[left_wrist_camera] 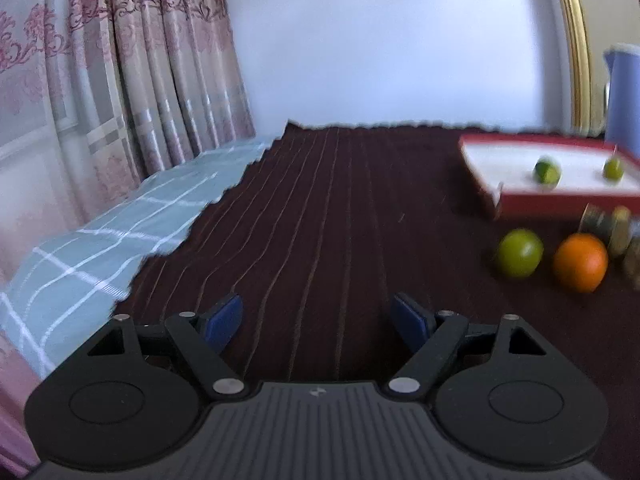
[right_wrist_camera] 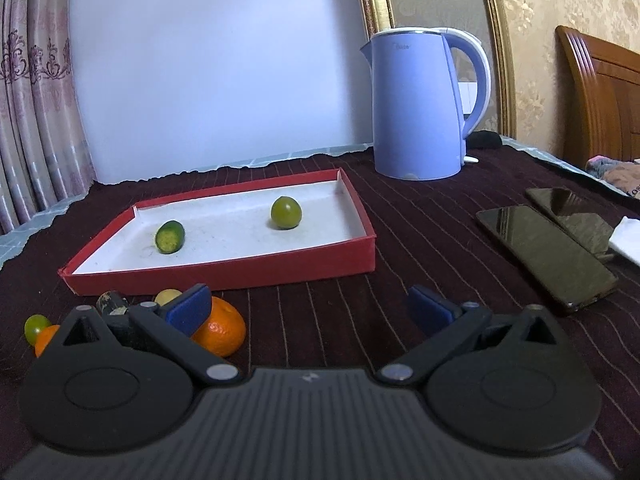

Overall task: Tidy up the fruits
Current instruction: 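Withdraw both open tools from the tray back toward the remaining fruits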

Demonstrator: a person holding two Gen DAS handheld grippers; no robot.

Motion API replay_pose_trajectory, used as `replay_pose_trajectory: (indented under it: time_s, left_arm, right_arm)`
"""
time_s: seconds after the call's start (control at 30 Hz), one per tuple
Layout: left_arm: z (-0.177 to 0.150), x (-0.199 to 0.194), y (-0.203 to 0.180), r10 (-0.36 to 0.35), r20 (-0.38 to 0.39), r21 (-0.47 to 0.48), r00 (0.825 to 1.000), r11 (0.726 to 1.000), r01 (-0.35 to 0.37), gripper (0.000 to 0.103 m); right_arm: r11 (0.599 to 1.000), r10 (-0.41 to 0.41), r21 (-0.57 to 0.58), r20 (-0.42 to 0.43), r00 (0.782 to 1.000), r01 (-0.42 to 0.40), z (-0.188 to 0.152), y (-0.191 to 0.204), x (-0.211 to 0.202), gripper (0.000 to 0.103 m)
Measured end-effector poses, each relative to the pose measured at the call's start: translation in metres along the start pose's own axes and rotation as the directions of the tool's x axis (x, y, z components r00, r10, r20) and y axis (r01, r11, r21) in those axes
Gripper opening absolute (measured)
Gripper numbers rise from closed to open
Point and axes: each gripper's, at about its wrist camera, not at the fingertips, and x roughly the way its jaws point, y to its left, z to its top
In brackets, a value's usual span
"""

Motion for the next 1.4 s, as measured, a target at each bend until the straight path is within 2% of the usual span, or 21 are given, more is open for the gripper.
replay_pose_trajectory:
  time_s: [0.13,0.23,0.27,0.33,0.4,0.43,0.5,0.6,0.67,0.73,0.83,0.97,1.07,1.13,1.23,1.33,1.4]
  left_arm:
    - [-0.002,-0.002,-0.005,0.027,0.008,0.061,1.0,0.998,-0.027,0.082]
    - [0.006,-0.011,-0.008,0.048,0.057,0.077,0.997,0.996,-0.052,0.082]
    - [0.012,-0.016,-0.008,0.042,0.079,0.07,0.996,0.996,-0.047,0.082]
    - [0.025,-0.024,-0.009,-0.015,0.119,0.05,0.993,0.999,0.009,0.084]
    - [0.038,-0.028,-0.015,-0.082,0.149,0.03,0.985,0.996,0.079,0.099]
    - [0.044,-0.028,-0.022,-0.098,0.16,0.029,0.982,0.995,0.094,0.102]
    - [0.051,-0.028,-0.037,-0.112,0.187,0.05,0.976,0.993,0.104,0.102]
    - [0.056,-0.018,-0.066,-0.095,0.202,0.12,0.975,0.99,0.072,0.102]
    - [0.058,-0.006,-0.079,-0.074,0.17,0.137,0.983,0.989,0.051,0.102]
    - [0.062,0.008,-0.084,-0.095,0.111,0.129,0.989,0.988,0.08,0.102]
    - [0.069,0.021,-0.085,-0.126,0.042,0.093,0.991,0.988,0.122,0.102]
    - [0.074,0.037,-0.084,-0.127,-0.041,0.048,0.991,0.99,0.129,0.102]
    - [0.076,0.044,-0.083,-0.173,-0.113,0.002,0.979,0.985,0.174,0.102]
    - [0.076,0.048,-0.081,-0.214,-0.169,-0.025,0.962,0.977,0.212,0.101]
    - [0.074,0.05,-0.078,-0.273,-0.207,-0.064,0.94,0.962,0.265,0.101]
    - [0.074,0.053,-0.078,-0.271,-0.224,-0.069,0.936,0.963,0.262,0.098]
    - [0.073,0.055,-0.076,-0.271,-0.25,-0.073,0.93,0.963,0.261,0.09]
  right_arm:
    - [1.0,-0.002,-0.012,-0.013,1.0,0.002,-0.001,0.003,-0.002,0.103]
    - [0.999,0.01,-0.031,-0.018,1.0,-0.01,0.0,0.007,-0.006,0.103]
    - [0.999,0.021,-0.034,-0.017,1.0,-0.022,0.001,0.009,-0.009,0.103]
    - [0.998,0.051,-0.03,-0.001,0.999,-0.051,0.003,0.012,-0.015,0.103]
    - [0.997,0.072,-0.019,0.016,0.997,-0.071,0.005,0.015,-0.019,0.103]
    - [0.996,0.082,-0.023,0.022,0.996,-0.082,0.005,0.018,-0.021,0.103]
    - [0.994,0.094,-0.05,0.032,0.995,-0.092,0.005,0.024,-0.023,0.103]
    - [0.994,0.063,-0.093,0.034,0.997,-0.059,0.004,0.036,-0.024,0.103]
    - [0.992,0.075,-0.108,0.03,0.997,-0.071,0.003,0.041,-0.023,0.103]
    - [0.99,0.089,-0.107,0.02,0.996,-0.087,0.003,0.044,-0.023,0.103]
    - [0.987,0.102,-0.126,0.011,0.995,-0.1,0.001,0.048,-0.023,0.103]
    - [0.988,0.08,-0.134,0.011,0.997,-0.078,-0.001,0.051,-0.023,0.103]
    - [0.989,0.085,-0.119,0.007,0.996,-0.083,-0.001,0.049,-0.023,0.103]
    - [0.99,0.078,-0.116,0.005,0.997,-0.077,-0.002,0.048,-0.023,0.103]
    - [0.992,0.074,-0.105,0.007,0.997,-0.073,-0.002,0.046,-0.023,0.103]
    - [0.993,0.073,-0.094,0.009,0.997,-0.072,-0.002,0.044,-0.022,0.103]
    - [0.993,0.075,-0.091,0.009,0.997,-0.074,-0.002,0.043,-0.023,0.103]
